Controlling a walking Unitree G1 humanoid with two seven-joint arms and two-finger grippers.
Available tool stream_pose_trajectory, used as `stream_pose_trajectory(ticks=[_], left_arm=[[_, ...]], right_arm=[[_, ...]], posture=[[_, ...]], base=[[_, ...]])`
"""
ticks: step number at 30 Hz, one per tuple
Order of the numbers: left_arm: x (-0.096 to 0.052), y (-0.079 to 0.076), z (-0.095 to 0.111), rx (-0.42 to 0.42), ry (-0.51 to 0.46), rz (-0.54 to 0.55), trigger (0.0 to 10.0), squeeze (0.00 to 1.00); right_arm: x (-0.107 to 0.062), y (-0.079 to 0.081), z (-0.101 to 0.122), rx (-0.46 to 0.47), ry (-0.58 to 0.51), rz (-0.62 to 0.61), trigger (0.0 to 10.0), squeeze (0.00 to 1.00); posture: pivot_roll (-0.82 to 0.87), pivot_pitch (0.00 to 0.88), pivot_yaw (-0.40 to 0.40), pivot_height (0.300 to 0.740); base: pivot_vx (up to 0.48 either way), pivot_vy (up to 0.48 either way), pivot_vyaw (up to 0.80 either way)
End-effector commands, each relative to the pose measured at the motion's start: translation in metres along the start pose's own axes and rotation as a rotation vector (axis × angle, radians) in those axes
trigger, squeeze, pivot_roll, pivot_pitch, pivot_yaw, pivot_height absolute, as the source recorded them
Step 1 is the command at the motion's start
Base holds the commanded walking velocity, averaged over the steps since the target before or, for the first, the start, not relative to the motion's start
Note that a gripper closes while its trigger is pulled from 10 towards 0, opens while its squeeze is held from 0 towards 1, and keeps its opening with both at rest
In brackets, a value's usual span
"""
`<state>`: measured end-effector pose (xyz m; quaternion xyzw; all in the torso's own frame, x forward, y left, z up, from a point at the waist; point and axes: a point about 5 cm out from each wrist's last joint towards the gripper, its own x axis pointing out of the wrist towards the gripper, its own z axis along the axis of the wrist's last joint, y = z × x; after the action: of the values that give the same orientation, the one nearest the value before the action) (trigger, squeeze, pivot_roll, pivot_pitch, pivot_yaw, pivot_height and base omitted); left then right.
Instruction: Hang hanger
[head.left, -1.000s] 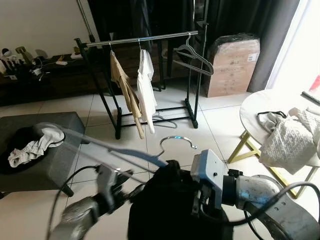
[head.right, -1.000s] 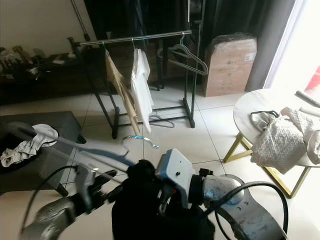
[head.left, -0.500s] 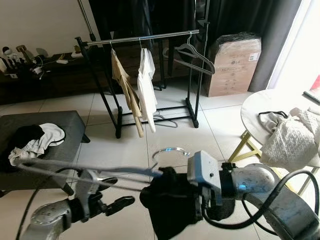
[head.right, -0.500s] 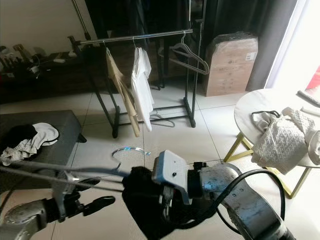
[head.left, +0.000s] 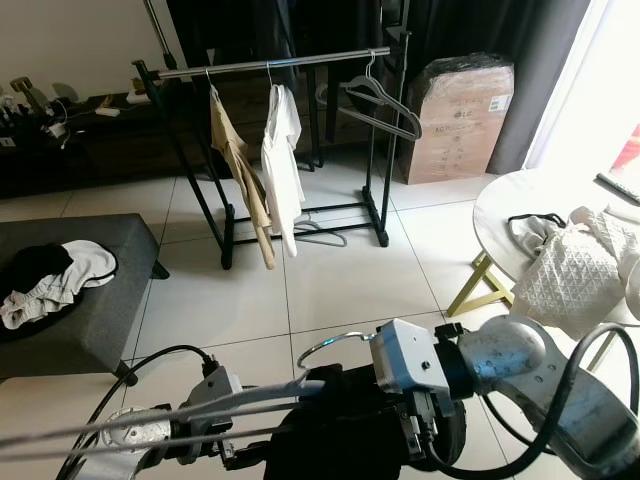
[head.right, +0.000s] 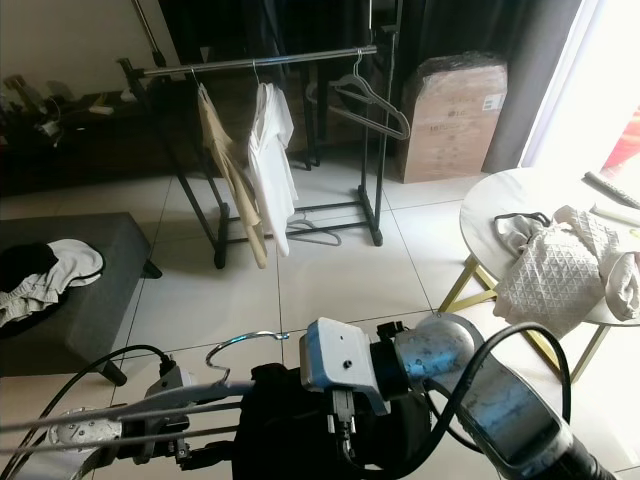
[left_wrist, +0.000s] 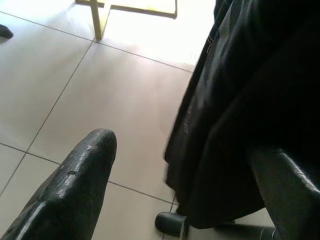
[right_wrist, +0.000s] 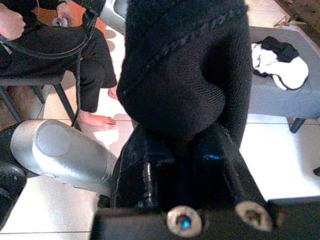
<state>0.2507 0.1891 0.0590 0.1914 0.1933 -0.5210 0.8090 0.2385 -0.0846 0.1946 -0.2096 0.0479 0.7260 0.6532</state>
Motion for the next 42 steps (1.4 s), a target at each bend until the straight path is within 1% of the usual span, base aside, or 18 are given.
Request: stream_pose_trajectory(ticks=[1, 4, 6, 7, 11, 14, 16, 20, 21, 22, 23, 24, 36, 42], left_arm=[[-0.002, 0.001, -0.006, 0.031, 0.050, -0.009, 10.0, 0.00], [0.002, -0.003, -0.007, 0.023, 0.039, -0.044, 10.0, 0.00], [0.005, -0.011, -0.008, 0.028, 0.027, -0.095, 10.0, 0.00], [0.005, -0.012, -0.008, 0.029, 0.025, -0.103, 10.0, 0.00], [0.008, -0.012, -0.009, 0.059, 0.026, -0.109, 10.0, 0.00], [0.012, -0.014, -0.008, 0.053, 0.003, -0.126, 10.0, 0.00], [0.017, -0.014, -0.007, 0.059, -0.002, -0.128, 10.0, 0.00], [0.020, -0.014, -0.007, 0.057, -0.007, -0.134, 10.0, 0.00], [0.021, -0.015, -0.006, 0.053, -0.012, -0.138, 7.6, 0.00], [0.022, -0.017, -0.006, 0.055, -0.012, -0.143, 5.0, 0.00], [0.022, -0.017, -0.006, 0.055, -0.012, -0.143, 5.0, 0.00], [0.024, -0.018, -0.007, 0.054, -0.009, -0.150, 0.0, 0.00], [0.029, -0.025, -0.012, 0.030, -0.011, -0.188, 0.0, 0.00], [0.030, -0.026, -0.013, 0.018, -0.010, -0.195, 0.0, 0.00]], right_arm=[[0.002, -0.001, 0.011, -0.058, -0.027, 0.018, 0.0, 0.00], [0.004, -0.003, 0.014, -0.069, -0.034, 0.025, 0.0, 0.00], [0.006, -0.005, 0.015, -0.074, -0.036, 0.030, 0.0, 0.00], [0.006, -0.005, 0.014, -0.075, -0.036, 0.031, 0.0, 0.00], [0.007, -0.006, 0.014, -0.079, -0.036, 0.031, 0.0, 0.00], [0.008, -0.007, 0.016, -0.084, -0.041, 0.032, 0.0, 0.00], [0.007, -0.009, 0.018, -0.090, -0.042, 0.023, 0.0, 0.00], [0.006, -0.009, 0.017, -0.090, -0.040, 0.020, 0.0, 0.00], [0.006, -0.010, 0.017, -0.087, -0.040, 0.018, 0.0, 0.00], [0.006, -0.010, 0.016, -0.085, -0.040, 0.015, 0.0, 0.00], [0.006, -0.010, 0.016, -0.085, -0.040, 0.015, 0.0, 0.00], [0.006, -0.011, 0.016, -0.083, -0.041, 0.011, 0.0, 0.00], [0.008, -0.015, 0.015, -0.079, -0.042, -0.008, 0.0, 0.00], [0.007, -0.017, 0.015, -0.082, -0.038, -0.020, 0.0, 0.00]], posture=[[-0.18, 0.181, 0.044, 0.740], [-0.19, 0.181, 0.044, 0.740], [-0.18, 0.180, 0.044, 0.740], [-0.18, 0.180, 0.044, 0.740], [-0.18, 0.178, 0.046, 0.740], [-0.19, 0.176, 0.046, 0.740], [-0.19, 0.176, 0.045, 0.740], [-0.19, 0.175, 0.045, 0.740], [-0.19, 0.174, 0.046, 0.740], [-0.19, 0.173, 0.046, 0.740], [-0.19, 0.173, 0.046, 0.740], [-0.18, 0.172, 0.046, 0.740], [-0.19, 0.159, 0.049, 0.740], [-0.19, 0.153, 0.049, 0.740]], base=[[0.000, 0.000, 0.00], [0.000, 0.000, 0.00], [0.000, 0.000, 0.00], [0.000, 0.000, 0.00], [0.000, 0.000, 0.00], [0.000, 0.000, 0.00], [0.000, 0.000, 0.00], [0.000, 0.000, 0.00], [0.000, 0.000, 0.00], [0.000, 0.000, 0.00], [0.000, 0.000, 0.00], [0.000, 0.000, 0.00], [0.000, 0.000, 0.00], [0.000, 0.000, 0.00]])
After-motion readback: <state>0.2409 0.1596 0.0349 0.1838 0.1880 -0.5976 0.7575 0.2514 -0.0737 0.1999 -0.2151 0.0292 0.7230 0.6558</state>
